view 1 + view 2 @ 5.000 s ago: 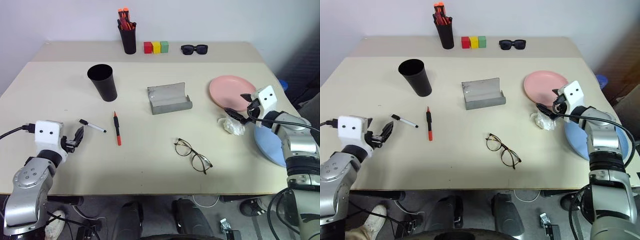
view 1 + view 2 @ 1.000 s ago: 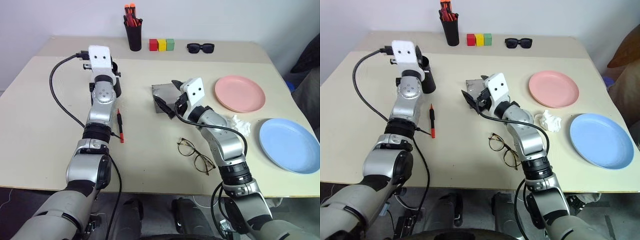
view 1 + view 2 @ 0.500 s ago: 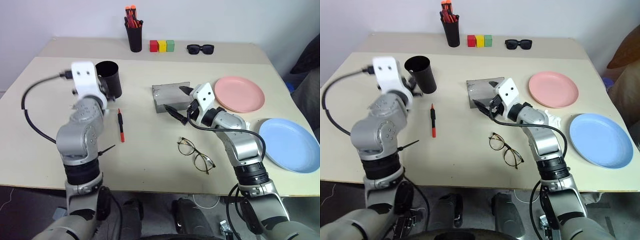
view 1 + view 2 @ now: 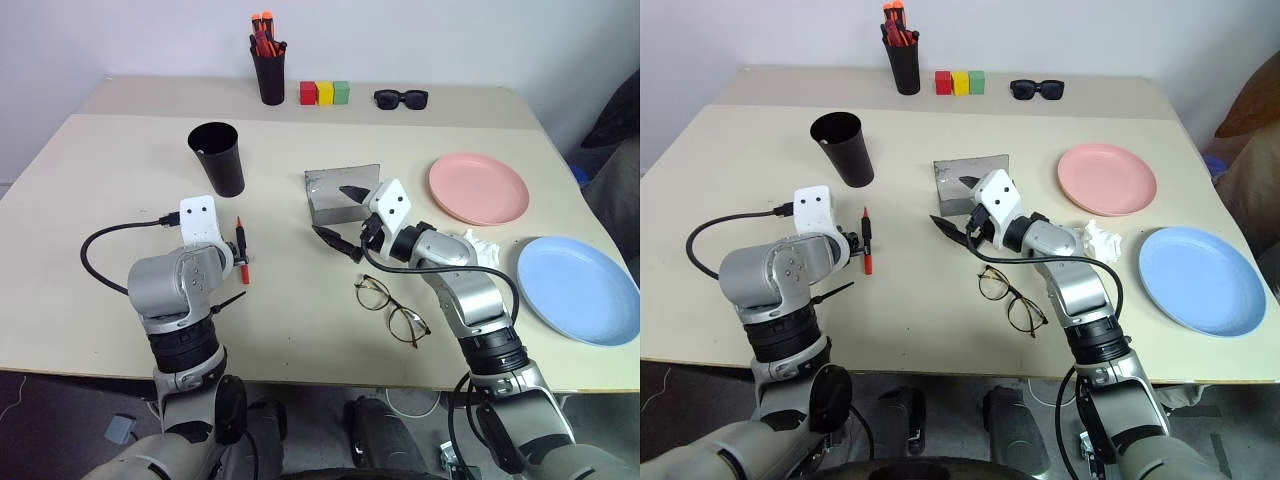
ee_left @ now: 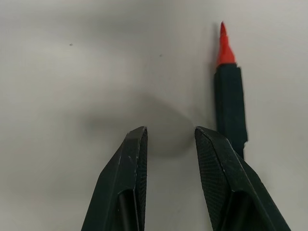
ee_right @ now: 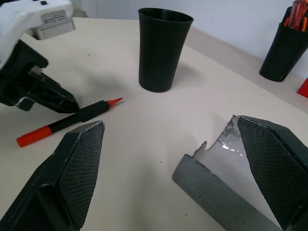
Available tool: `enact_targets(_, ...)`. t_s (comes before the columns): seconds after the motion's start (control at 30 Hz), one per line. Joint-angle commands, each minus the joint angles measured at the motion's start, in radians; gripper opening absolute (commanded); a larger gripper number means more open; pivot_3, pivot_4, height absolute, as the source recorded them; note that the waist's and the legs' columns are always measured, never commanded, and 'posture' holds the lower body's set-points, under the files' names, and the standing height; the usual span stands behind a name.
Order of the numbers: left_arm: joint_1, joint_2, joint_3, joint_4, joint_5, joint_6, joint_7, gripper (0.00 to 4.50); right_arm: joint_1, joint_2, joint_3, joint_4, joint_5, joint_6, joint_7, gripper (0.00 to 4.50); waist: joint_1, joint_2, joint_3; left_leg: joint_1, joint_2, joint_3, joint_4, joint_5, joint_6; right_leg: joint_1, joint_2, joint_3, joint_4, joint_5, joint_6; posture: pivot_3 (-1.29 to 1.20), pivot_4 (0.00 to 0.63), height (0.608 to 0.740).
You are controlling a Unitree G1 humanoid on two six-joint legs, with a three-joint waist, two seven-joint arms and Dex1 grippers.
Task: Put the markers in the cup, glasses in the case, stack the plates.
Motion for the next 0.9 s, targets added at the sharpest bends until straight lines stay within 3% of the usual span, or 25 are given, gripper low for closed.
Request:
enact_targets(0.03,-0.012,-0.018,0.014,0.026,-0.014,-0.041,-0.025,1.53,0.004,0.0,-0.005,-0.051,0.001,-0.02,-0.003,4.5,0.0,0.0,0.0,0.0,0.0,0.0,0.0,0.0,0.0,0.0,0.0,0.0,0.0,0.0,0.0,0.0,0.15,0.732)
enact_targets(0.1,-0.01,-0.013,0.022,0.016,-0.024,-0.061,-0.04,1.53,0.008,-0.001,-0.006,-0.056,0.001,-0.019,-0.004,4.5,0.0,0.001,0.0,0.0,0.0,0.0,0.0,0.0,0.0,0.0,0.0,0.0,0.0,0.0,0.0,0.0,0.15,0.732)
enact_targets(0.2,-0.007,0.012,0.002,0.005,0.008,-0.105,-0.02,2.78,0.013,-0.003,-0.006,-0.062,0.002,-0.016,-0.004,4.5,-0.002,0.0,0.0,0.0,0.0,0.0,0.0,0.0,0.0,0.0,0.0,0.0,0.0,0.0,0.0,0.0,0.15,0.732)
enact_targets(0.23,-0.009,0.016,-0.002,0.003,0.016,-0.117,-0.012,3.42,0.014,-0.003,-0.005,-0.063,0.002,-0.016,-0.004,4.5,-0.003,0.0,0.0,0.0,0.0,0.0,0.0,0.0,0.0,0.0,0.0,0.0,0.0,0.0,0.0,0.0,0.15,0.732)
enact_targets(0.3,-0.02,0.016,-0.004,-0.002,0.018,-0.129,-0.009,4.3,0.015,-0.003,-0.005,-0.066,0.003,-0.015,-0.003,4.5,-0.005,0.0,0.0,0.0,0.0,0.0,0.0,0.0,0.0,0.0,0.0,0.0,0.0,0.0,0.0,0.0,0.15,0.732)
enact_targets(0.33,-0.027,0.013,-0.006,-0.007,0.014,-0.131,-0.012,4.45,0.016,-0.003,-0.004,-0.067,0.004,-0.014,-0.002,4.5,-0.004,0.0,0.0,0.0,0.0,0.0,0.0,0.0,0.0,0.0,0.0,0.0,0.0,0.0,0.0,0.0,0.15,0.732)
enact_targets(0.67,-0.046,-0.042,-0.097,0.043,0.007,-0.129,-0.027,4.45,0.007,0.001,0.005,-0.057,0.003,-0.017,0.006,4.5,-0.002,0.0,0.0,0.0,0.0,0.0,0.0,0.0,0.0,0.0,0.0,0.0,-0.001,0.0,0.0,0.0,0.15,0.732)
enact_targets(0.87,-0.056,-0.076,-0.063,0.118,0.034,-0.149,0.024,4.45,0.007,0.001,0.008,-0.055,0.002,-0.017,0.004,4.5,-0.005,0.0,0.0,0.0,0.0,0.0,0.0,0.0,0.0,0.0,0.0,0.0,-0.001,0.0,0.0,0.0,0.15,0.732)
enact_targets(0.9,-0.057,-0.074,-0.063,0.129,0.039,-0.159,0.03,3.92,0.01,-0.001,0.008,-0.055,0.001,-0.017,0.005,4.5,-0.005,0.0,0.0,0.0,0.0,0.0,0.0,0.0,0.0,0.0,0.0,0.0,-0.001,0.0,0.0,0.0,0.15,0.732)
